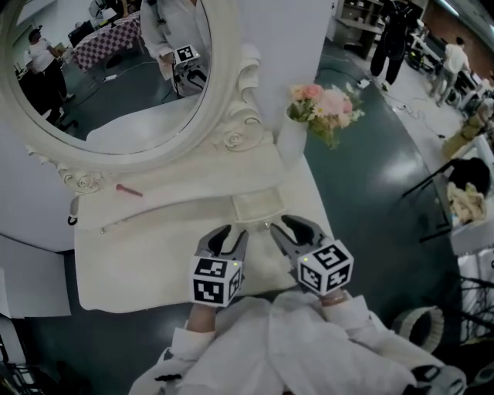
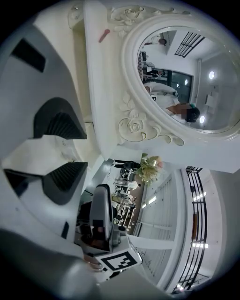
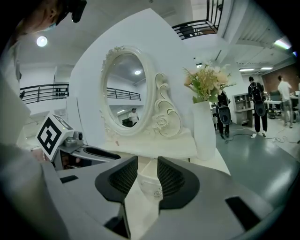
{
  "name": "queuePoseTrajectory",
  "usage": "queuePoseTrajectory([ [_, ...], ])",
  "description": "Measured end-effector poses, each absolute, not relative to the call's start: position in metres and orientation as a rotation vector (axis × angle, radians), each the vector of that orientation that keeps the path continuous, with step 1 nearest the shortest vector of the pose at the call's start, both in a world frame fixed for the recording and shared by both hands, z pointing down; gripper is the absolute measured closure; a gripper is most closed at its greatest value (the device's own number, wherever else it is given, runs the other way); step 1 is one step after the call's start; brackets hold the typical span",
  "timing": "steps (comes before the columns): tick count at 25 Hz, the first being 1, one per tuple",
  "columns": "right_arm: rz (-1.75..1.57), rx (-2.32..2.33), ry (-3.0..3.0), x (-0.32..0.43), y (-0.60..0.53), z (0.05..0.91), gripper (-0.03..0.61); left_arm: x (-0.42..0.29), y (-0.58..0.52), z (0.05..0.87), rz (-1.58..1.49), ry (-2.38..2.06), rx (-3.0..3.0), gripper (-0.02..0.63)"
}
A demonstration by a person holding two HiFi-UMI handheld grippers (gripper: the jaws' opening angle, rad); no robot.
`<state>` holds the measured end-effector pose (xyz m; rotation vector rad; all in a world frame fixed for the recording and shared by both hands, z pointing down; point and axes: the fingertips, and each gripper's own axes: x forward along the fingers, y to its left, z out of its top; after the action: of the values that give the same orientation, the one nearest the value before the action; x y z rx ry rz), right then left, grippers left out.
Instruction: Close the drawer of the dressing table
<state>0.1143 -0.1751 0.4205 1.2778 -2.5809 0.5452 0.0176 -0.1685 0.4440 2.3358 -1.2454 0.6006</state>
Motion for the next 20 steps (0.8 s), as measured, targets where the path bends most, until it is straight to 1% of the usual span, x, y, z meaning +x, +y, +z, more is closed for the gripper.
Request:
queuePoseTrajectory([
  [10, 0.530, 1.120, -2.610, 0.135, -0.197, 0.432, 0.453, 0.036, -0.177, 0.454, 0.576, -1.348, 2.247, 0.466],
  [16, 0.557, 1.049, -2.607, 0.130, -0.191, 0.453, 0.453, 0.027, -0.168, 0.466, 0.627, -1.374, 2.177, 0.466],
  [20, 0.568, 1.029, -2.577, 0.131, -0.188, 0.467, 0.453, 0.023, -0.162, 0.472, 0.602, -1.379, 2.163, 0.466],
])
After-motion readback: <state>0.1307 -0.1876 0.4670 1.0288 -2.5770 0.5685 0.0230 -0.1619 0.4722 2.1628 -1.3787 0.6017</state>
